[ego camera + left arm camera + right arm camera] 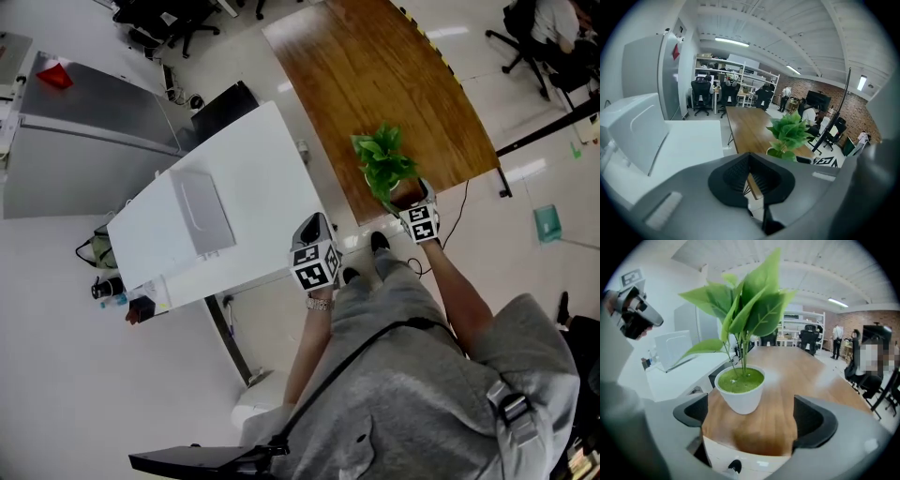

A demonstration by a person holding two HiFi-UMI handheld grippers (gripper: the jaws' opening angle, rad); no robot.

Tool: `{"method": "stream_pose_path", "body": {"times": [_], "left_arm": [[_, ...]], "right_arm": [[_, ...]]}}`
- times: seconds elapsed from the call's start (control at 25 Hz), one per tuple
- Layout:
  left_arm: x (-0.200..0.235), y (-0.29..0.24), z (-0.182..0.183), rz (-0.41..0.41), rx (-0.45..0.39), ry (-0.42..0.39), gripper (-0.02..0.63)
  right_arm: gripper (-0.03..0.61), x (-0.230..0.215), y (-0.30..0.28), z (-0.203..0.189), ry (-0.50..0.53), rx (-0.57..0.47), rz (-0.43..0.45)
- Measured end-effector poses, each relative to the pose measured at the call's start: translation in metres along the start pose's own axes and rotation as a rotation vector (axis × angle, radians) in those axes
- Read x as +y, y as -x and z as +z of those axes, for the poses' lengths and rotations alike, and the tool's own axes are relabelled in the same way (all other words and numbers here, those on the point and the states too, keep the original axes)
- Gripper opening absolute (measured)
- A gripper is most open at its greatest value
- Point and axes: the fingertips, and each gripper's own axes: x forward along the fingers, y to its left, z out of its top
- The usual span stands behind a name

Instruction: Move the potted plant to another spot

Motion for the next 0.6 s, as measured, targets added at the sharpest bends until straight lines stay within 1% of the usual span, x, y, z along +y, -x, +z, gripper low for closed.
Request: {"method": "stream_pose_path", "body": {"times": [0.04, 0.08, 0.12, 0.16, 0.2, 0.24, 0.32, 0.36, 0.44, 0.6], "left_arm": [[-0.002, 0.004, -0.004, -0.008, 0.001, -0.005, 0.014], [-0.005, 0.008, -0.008, -0.018, -0.001, -0.01, 0.014], [-0.009, 0.012, -0.011, -0.029, -0.006, -0.016, 0.014], [-0.012, 0.018, -0.014, -0.043, -0.013, -0.021, 0.014], [-0.014, 0.024, -0.017, -0.056, -0.023, -0.026, 0.014], [-0.016, 0.031, -0.02, -0.07, -0.035, -0.03, 0.014], [-0.019, 0.05, -0.03, -0.09, -0.065, -0.034, 0.014], [-0.018, 0.062, -0.037, -0.096, -0.079, -0.035, 0.014], [-0.014, 0.09, -0.055, -0.1, -0.095, -0.035, 0.014], [0.003, 0.133, -0.095, -0.09, -0.08, -0.008, 0.014]], "right_arm": [[0.549, -0.002, 0.012, -0.004, -0.034, -0.005, -0.023], [0.495, -0.002, 0.025, -0.008, -0.063, -0.011, -0.046], [0.425, 0.0, 0.038, -0.01, -0.086, -0.016, -0.068], [0.322, 0.005, 0.051, -0.01, -0.104, -0.018, -0.089], [0.189, 0.012, 0.063, -0.009, -0.115, -0.021, -0.107], [0.104, 0.022, 0.073, -0.007, -0.12, -0.026, -0.118], [0.013, 0.05, 0.088, -0.003, -0.122, -0.026, -0.108], [0.002, 0.069, 0.094, -0.002, -0.123, -0.016, -0.09], [0.002, 0.115, 0.108, 0.0, -0.128, 0.024, -0.039], [0.002, 0.201, 0.135, 0.017, -0.114, 0.074, 0.046]]}}
